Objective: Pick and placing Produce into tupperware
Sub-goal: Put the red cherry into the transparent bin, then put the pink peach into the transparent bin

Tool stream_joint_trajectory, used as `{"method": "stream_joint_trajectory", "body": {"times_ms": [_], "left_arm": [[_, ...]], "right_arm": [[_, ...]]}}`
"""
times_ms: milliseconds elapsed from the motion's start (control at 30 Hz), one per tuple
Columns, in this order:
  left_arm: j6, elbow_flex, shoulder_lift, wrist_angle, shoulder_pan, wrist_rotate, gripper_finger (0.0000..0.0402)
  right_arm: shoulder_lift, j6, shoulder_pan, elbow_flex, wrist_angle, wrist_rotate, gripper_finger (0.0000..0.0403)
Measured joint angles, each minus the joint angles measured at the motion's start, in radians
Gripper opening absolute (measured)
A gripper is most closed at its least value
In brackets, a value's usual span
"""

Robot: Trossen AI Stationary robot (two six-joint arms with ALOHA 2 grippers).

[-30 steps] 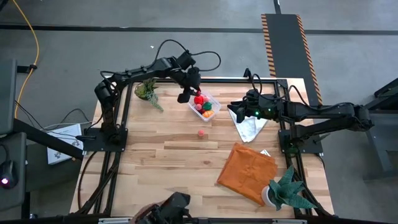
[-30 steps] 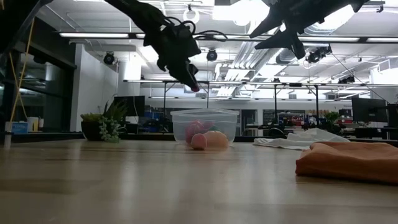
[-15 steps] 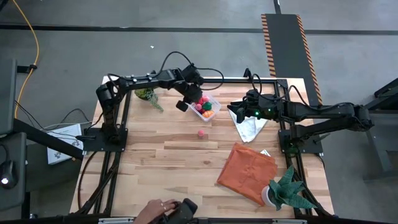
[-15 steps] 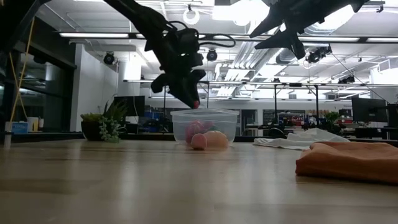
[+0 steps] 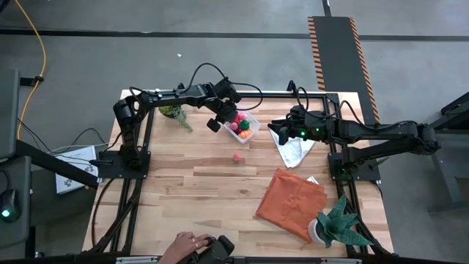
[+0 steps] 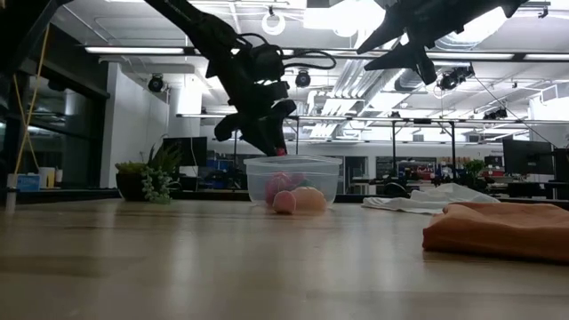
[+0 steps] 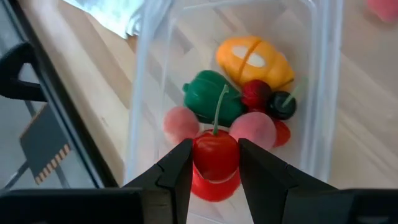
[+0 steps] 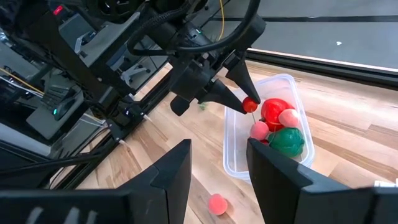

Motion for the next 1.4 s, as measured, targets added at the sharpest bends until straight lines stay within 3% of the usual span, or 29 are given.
{"method": "stream_joint_trajectory", "body": {"times_ms": [200,467,933,1233,1400], "left_arm": [[0.0,0.0,0.0,0.057,0.0,0.004,0.0113],[-0.001,0.0,0.0,0.083,0.0,0.088,0.0113],[-0.042,0.0,0.0,0.077,0.002,0.091,0.0116],[-0.082,0.0,0.0,0.086,0.002,0.088,0.02],[-0.082,0.0,0.0,0.088,0.002,0.088,0.0221]], "right_arm": [[0.0,0.0,0.0,0.0,0.0,0.0,0.0144],[0.0,-0.003,0.0,0.0,0.0,0.0,0.0144],[0.0,-0.01,0.0,0.0,-0.003,0.015,0.0144],[0.0,-0.011,0.0,0.0,-0.002,0.021,0.0144],[0.0,-0.011,0.0,0.0,-0.002,0.021,0.0144]]}}
